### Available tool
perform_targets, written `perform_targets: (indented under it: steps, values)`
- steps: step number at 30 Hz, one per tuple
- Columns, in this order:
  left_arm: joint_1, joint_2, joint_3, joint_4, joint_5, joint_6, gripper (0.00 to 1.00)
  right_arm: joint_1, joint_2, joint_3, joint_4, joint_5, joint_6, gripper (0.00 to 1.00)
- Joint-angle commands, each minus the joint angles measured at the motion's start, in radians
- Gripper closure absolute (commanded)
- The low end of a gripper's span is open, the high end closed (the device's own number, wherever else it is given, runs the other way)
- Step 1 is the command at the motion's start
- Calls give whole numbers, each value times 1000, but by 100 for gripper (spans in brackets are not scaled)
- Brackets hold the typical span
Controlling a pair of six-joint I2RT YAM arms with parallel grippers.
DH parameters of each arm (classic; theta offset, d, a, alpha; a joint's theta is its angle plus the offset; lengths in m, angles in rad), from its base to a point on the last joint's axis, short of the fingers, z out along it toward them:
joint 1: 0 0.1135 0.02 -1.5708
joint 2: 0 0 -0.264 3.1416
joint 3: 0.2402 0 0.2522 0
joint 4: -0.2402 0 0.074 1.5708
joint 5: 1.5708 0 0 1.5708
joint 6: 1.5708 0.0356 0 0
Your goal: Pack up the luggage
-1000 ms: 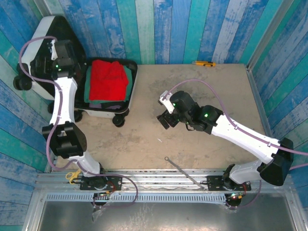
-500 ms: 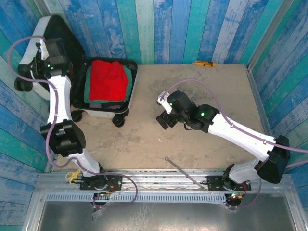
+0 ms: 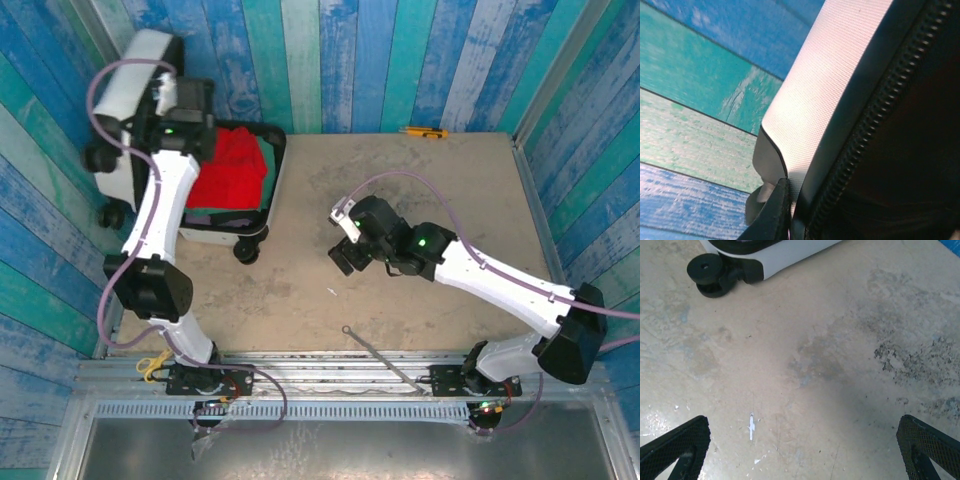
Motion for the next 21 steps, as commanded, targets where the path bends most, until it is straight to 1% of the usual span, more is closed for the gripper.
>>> perform_targets:
  steps: [1,2,3,5,6,7,8,9,10,11,12,13,15,17,18,19,20,21]
  values:
    - [-165,7,90,-52,311,-403,100,6,-71,-47,3,0,28,1]
    - [-194,24,111,-106,360,-480,100,5,-87,-62,4,-1,34,1]
    - [-231,38,118,-139,422,-550,97,6,-107,-79,8,1,42,1]
    - [-328,46,99,-132,480,-619,65,6,-139,-112,15,-5,57,0]
    - [-401,36,83,-81,486,-602,50,6,-156,-125,15,-5,65,0]
    - [-487,19,57,3,447,-555,39,5,-168,-136,13,-6,73,0]
    - [-566,2,38,78,388,-506,26,6,-178,-143,13,-8,80,0]
    - [-647,-21,17,182,348,-428,10,5,-188,-152,12,-13,87,0]
    - [-711,-45,-6,287,343,-340,6,8,-195,-157,11,-14,92,0]
    - [-755,-62,-20,356,348,-282,6,7,-200,-159,8,-16,97,0]
    - [-797,-83,-31,409,377,-228,6,7,-204,-160,4,-17,101,0]
    - [-817,-103,-37,434,392,-204,6,8,-207,-157,2,-20,106,0]
    - [-825,-145,-42,434,405,-217,6,9,-213,-156,1,-20,114,0]
    - [-825,-211,-84,469,379,-197,6,9,-218,-152,1,-18,123,0]
    - [-819,-251,-123,513,349,-159,6,10,-218,-148,4,-19,124,0]
    - [-795,-292,-155,547,333,-128,6,9,-214,-146,11,-18,124,0]
    - [-737,-318,-163,528,340,-135,6,8,-210,-144,18,-19,119,0]
    - [-643,-339,-147,457,380,-194,6,10,-203,-137,27,-21,114,0]
